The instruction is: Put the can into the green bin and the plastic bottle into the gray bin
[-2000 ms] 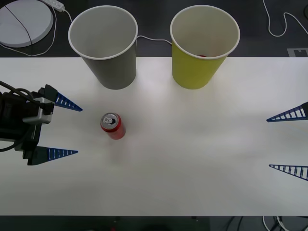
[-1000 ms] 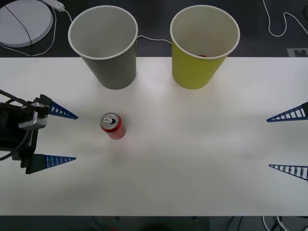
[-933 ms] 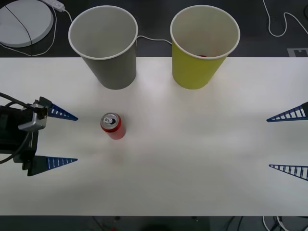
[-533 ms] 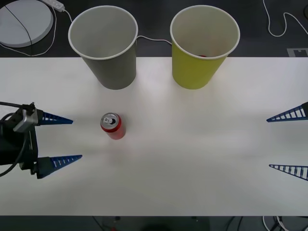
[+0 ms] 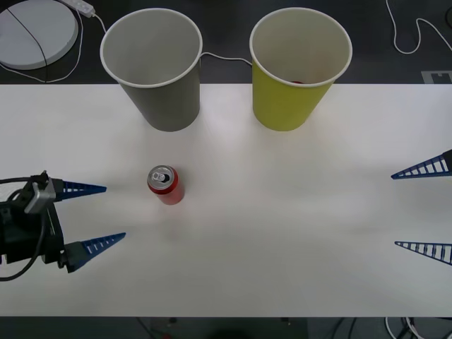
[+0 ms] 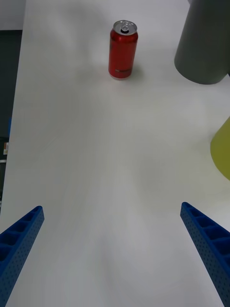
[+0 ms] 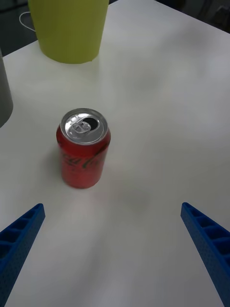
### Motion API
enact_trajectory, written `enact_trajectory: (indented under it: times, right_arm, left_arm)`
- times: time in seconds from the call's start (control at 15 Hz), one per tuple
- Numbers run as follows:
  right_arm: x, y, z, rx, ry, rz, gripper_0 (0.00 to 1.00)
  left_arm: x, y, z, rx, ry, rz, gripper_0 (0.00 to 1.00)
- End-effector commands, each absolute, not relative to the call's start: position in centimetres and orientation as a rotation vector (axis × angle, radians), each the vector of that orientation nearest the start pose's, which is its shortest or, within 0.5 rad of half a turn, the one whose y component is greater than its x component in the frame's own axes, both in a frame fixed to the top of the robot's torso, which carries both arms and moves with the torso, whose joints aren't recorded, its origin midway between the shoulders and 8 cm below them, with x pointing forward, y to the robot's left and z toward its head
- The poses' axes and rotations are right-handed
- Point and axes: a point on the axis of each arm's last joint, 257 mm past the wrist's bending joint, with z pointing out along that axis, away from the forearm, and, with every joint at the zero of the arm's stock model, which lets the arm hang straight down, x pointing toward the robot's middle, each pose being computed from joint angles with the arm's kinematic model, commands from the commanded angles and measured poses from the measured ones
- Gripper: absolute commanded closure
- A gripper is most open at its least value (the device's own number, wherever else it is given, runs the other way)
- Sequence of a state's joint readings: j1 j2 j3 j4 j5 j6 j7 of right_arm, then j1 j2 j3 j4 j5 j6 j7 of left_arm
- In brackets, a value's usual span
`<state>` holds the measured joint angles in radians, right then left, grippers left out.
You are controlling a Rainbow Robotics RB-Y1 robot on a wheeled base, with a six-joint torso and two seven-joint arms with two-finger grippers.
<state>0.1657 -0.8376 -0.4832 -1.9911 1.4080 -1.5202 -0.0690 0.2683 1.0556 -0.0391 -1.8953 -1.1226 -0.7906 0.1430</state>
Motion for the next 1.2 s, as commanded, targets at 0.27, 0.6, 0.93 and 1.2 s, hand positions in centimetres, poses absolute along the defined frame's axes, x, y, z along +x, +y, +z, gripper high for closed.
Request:
enact_trajectory:
  times: [0.27,0.6,0.93,1.2]
  right_arm:
    - [32.4,-29.0,-15.1,-1.641,1.519,0.255,0.0]
    - [32.4,-29.0,-15.1,-1.641,1.519,0.255,0.0]
    - [32.4,-29.0,-15.1,-1.641,1.519,0.255,0.0]
    - [32.4,-29.0,-15.1,-1.641,1.519,0.255,0.0]
  left_arm:
    - [36.6,24.5,-24.2,1.056,1.664,-0.451,0.0]
    - [37.4,23.8,-26.2,1.042,1.591,-0.391,0.0]
    - [38.9,22.6,-28.5,1.006,1.558,-0.372,0.0]
    - [40.2,21.4,-29.8,0.966,1.552,-0.429,0.0]
